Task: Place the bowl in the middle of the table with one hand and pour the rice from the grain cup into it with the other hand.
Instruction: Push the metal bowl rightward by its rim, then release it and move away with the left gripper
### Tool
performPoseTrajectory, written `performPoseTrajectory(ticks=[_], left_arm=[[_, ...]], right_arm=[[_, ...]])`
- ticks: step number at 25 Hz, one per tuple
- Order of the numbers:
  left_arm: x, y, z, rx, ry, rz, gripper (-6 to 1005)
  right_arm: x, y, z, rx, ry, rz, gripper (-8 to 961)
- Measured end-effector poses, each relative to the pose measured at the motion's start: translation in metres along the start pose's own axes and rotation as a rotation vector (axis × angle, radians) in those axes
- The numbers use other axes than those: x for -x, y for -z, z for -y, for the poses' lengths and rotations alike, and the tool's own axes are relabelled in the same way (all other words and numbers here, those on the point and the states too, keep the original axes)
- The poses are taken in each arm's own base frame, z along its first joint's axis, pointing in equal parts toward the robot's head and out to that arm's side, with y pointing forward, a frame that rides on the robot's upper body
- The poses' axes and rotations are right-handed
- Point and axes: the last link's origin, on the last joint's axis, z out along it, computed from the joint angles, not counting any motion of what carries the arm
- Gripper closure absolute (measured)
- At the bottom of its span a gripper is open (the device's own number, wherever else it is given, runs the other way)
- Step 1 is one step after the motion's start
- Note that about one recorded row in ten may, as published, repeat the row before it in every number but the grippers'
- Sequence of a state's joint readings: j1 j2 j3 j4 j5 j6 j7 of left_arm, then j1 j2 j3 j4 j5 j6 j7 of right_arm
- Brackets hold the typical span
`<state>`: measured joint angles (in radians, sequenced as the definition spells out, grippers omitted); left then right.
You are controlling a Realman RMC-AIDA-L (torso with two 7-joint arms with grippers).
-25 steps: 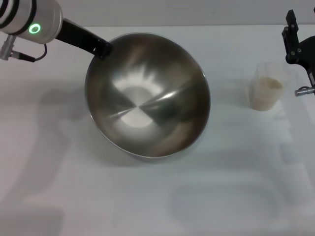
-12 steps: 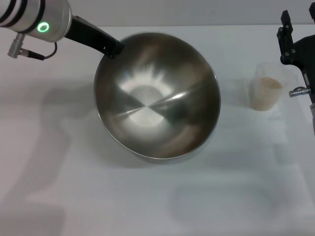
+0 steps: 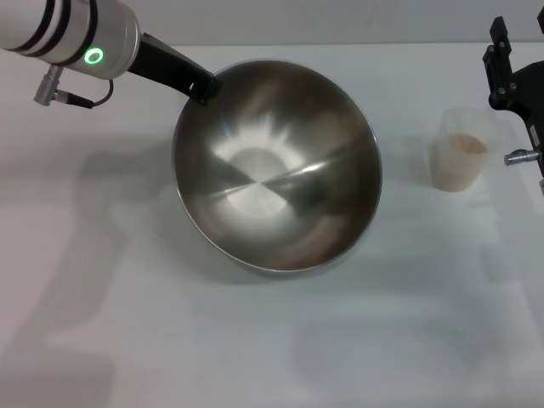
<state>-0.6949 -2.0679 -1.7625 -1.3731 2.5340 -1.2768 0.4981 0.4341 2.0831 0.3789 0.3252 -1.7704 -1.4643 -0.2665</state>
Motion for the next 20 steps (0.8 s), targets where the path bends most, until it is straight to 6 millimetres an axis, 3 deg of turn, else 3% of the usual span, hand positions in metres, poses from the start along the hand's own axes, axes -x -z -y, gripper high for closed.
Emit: performPoseTrajectory(ticks=[5, 20], left_arm=[[0.002, -0.011, -0.001, 0.026, 0.012, 0.012, 962], [0.001, -0.019, 0.005, -0.013, 0.009, -0.029, 958]], right_arm=[[0.0, 0.001, 0.001, -0.003, 0.0, -0.002, 453], [0.0, 0.0, 0.001, -0.003, 0.007, 0.0, 452]])
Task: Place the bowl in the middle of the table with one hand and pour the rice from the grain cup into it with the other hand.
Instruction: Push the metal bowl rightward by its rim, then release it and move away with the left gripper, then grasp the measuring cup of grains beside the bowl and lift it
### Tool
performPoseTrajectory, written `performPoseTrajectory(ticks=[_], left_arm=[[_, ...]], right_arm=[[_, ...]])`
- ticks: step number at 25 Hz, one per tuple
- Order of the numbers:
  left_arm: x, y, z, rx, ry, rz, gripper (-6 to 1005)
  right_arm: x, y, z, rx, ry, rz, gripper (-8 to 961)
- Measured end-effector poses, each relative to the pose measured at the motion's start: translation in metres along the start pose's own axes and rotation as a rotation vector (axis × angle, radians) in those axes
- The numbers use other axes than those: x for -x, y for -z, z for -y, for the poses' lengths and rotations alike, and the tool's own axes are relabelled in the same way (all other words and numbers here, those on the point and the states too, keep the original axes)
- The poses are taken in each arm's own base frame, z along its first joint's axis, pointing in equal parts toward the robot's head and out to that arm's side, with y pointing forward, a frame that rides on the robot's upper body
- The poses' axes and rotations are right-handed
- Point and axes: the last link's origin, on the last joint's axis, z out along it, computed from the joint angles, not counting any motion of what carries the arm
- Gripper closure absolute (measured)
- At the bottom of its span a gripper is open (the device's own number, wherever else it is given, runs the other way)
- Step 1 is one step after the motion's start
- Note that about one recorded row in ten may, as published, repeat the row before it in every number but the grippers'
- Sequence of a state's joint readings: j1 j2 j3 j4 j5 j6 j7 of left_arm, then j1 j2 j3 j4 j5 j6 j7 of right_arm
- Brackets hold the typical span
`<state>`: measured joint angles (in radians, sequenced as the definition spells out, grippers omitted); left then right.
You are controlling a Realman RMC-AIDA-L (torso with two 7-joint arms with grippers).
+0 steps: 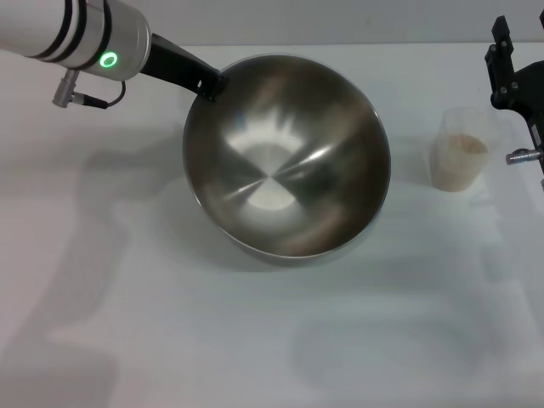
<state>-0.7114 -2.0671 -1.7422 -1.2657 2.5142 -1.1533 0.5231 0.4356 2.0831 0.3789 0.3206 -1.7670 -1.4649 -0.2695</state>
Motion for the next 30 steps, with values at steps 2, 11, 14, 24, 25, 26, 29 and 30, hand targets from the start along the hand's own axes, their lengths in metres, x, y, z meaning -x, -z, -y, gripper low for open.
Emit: performPoseTrajectory(ticks=[2, 11, 14, 24, 25, 26, 29, 30], left_arm=[[0.001, -0.002, 0.001, -0.005, 0.002, -0.001, 957], [0.015, -0.011, 0.011, -0.041, 0.042, -0.012, 783], [0.018, -0.012, 0.012, -0.054, 0.042, -0.027, 693], [0.022, 0.003, 0.028, -0.216, 0.061, -0.265, 323], [0.023, 0.005, 0.028, -0.224, 0.059, -0.279, 315], [0.024, 0.005, 0.027, -0.231, 0.059, -0.289, 308], [0.029, 0.006, 0.027, -0.24, 0.073, -0.302, 292], [0.029, 0.006, 0.027, -0.24, 0.075, -0.306, 292]], right_arm=[[0.0, 0.0, 0.0, 0.0, 0.0, 0.0, 452], [0.0, 0.0, 0.0, 0.002, 0.003, 0.001, 452], [0.0, -0.001, 0.0, 0.003, 0.003, 0.003, 452], [0.0, -0.001, 0.001, 0.002, 0.008, 0.001, 453], [0.0, -0.001, 0.001, 0.002, 0.008, 0.001, 453], [0.0, -0.001, 0.001, 0.001, 0.008, 0.001, 453], [0.0, -0.002, 0.001, 0.001, 0.008, 0.002, 453], [0.0, -0.002, 0.001, 0.002, 0.008, 0.003, 453]])
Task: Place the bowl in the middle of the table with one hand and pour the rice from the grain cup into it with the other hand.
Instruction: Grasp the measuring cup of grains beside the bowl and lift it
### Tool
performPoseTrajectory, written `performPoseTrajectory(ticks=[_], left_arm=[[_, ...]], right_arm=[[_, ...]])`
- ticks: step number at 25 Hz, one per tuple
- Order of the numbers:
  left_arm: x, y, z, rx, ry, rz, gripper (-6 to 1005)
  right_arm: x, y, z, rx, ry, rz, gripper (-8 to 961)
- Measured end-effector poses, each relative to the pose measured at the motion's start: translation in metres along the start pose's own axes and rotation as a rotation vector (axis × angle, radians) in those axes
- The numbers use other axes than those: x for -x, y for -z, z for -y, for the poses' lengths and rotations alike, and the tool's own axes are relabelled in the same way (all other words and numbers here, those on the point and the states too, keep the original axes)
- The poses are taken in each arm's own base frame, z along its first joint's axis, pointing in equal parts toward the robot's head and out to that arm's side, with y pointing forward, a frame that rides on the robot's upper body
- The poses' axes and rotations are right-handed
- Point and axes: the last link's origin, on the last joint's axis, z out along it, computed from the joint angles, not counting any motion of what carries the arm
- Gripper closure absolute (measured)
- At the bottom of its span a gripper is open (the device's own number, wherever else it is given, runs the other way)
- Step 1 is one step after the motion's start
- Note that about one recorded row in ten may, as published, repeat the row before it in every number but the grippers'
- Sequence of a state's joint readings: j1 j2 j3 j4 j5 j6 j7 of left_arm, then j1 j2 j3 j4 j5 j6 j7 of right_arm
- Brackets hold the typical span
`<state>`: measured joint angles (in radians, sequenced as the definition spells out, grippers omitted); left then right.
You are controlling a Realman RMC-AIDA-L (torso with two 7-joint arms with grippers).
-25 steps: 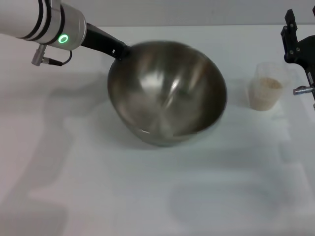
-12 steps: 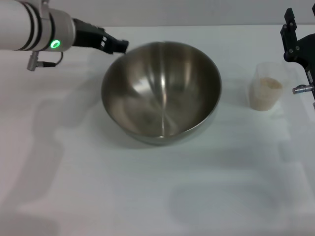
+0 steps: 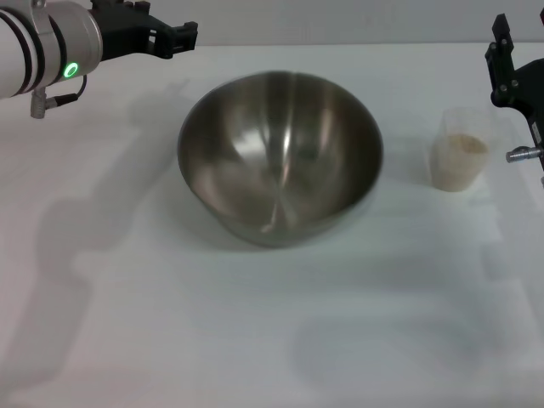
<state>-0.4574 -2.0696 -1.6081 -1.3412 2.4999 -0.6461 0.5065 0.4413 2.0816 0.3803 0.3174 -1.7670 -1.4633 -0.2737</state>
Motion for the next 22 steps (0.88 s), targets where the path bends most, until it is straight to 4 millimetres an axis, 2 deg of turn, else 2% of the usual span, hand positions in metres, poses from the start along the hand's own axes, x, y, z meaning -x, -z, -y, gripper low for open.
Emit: performPoseTrajectory(ticks=[4, 7, 8, 10, 13, 16, 18, 19, 22], left_arm=[[-0.004, 0.003, 0.002, -0.028, -0.002, -0.06, 292], [-0.006, 0.008, 0.002, -0.095, -0.013, -0.19, 292], [-0.006, 0.014, 0.001, -0.162, -0.027, -0.315, 292], [-0.006, 0.016, 0.001, -0.184, -0.03, -0.355, 292], [-0.009, 0.026, 0.003, -0.277, -0.04, -0.521, 292], [-0.008, 0.029, 0.008, -0.317, -0.029, -0.573, 292], [-0.001, 0.036, 0.019, -0.382, 0.068, -0.693, 291], [-0.001, 0.036, 0.019, -0.382, 0.068, -0.693, 291], [0.012, 0.041, 0.028, -0.381, 0.215, -0.804, 291]], right_arm=[[0.0, -0.002, 0.0, 0.001, 0.0, 0.002, 453], [0.0, -0.003, 0.001, 0.0, 0.001, -0.002, 453], [-0.001, -0.003, 0.001, -0.003, 0.001, -0.003, 453], [-0.001, -0.003, 0.002, -0.007, 0.0, -0.003, 453], [-0.001, -0.004, 0.002, -0.009, -0.001, -0.003, 453], [-0.001, -0.004, 0.003, -0.011, -0.002, -0.003, 453], [-0.001, -0.005, 0.003, -0.019, -0.018, -0.01, 453], [-0.001, -0.005, 0.003, -0.019, -0.018, -0.01, 453], [-0.003, -0.006, 0.006, -0.032, -0.053, -0.021, 452]])
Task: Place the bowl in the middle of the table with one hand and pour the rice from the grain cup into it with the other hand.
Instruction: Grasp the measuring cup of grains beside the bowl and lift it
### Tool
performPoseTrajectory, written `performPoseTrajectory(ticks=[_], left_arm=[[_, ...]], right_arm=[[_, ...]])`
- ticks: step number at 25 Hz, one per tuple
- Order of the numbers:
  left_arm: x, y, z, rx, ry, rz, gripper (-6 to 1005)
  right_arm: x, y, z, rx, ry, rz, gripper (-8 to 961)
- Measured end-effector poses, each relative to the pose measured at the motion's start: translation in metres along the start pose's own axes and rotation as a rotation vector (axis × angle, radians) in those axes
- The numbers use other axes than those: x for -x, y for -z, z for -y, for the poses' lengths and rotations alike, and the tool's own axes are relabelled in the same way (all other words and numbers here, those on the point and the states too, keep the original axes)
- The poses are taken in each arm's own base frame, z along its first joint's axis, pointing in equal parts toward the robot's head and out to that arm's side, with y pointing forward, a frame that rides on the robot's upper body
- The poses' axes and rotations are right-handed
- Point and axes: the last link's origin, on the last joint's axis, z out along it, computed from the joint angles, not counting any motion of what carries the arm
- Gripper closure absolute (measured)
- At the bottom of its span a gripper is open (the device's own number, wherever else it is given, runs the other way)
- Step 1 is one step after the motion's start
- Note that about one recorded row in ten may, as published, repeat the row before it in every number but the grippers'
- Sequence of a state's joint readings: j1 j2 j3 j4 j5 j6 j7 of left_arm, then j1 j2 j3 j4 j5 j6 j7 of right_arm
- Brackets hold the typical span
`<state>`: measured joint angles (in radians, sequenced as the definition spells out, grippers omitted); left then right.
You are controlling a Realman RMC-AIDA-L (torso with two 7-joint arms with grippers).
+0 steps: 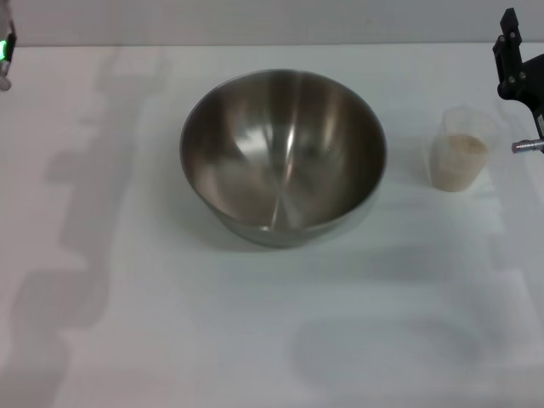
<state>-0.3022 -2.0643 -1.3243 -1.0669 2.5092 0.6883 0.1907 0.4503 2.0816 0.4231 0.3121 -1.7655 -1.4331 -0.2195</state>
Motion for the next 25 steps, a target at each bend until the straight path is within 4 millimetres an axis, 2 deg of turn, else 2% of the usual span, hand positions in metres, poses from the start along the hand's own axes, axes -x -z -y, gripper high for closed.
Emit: performPoseTrajectory(ticks=[1, 4, 6, 11, 18, 25], left_arm=[[0.005, 0.005, 0.009, -0.011, 0.078, -0.023, 291], [0.011, 0.007, 0.015, -0.005, 0.097, -0.008, 291], [0.023, 0.011, 0.024, -0.005, 0.065, 0.041, 291], [0.038, 0.024, 0.04, -0.04, 0.026, 0.087, 291], [0.047, 0.036, 0.058, -0.082, -0.01, 0.117, 298], [0.051, 0.035, 0.076, -0.088, -0.091, 0.172, 299]], right_arm=[[-0.001, 0.0, 0.001, -0.002, -0.023, -0.003, 452], [-0.001, 0.001, 0.0, -0.004, -0.035, -0.006, 452], [-0.001, 0.002, 0.0, -0.004, -0.038, -0.007, 452], [-0.002, 0.002, -0.007, -0.002, -0.071, -0.028, 452], [-0.004, 0.007, -0.016, 0.009, -0.101, -0.051, 452], [-0.008, 0.027, -0.02, -0.015, -0.144, -0.09, 452]])
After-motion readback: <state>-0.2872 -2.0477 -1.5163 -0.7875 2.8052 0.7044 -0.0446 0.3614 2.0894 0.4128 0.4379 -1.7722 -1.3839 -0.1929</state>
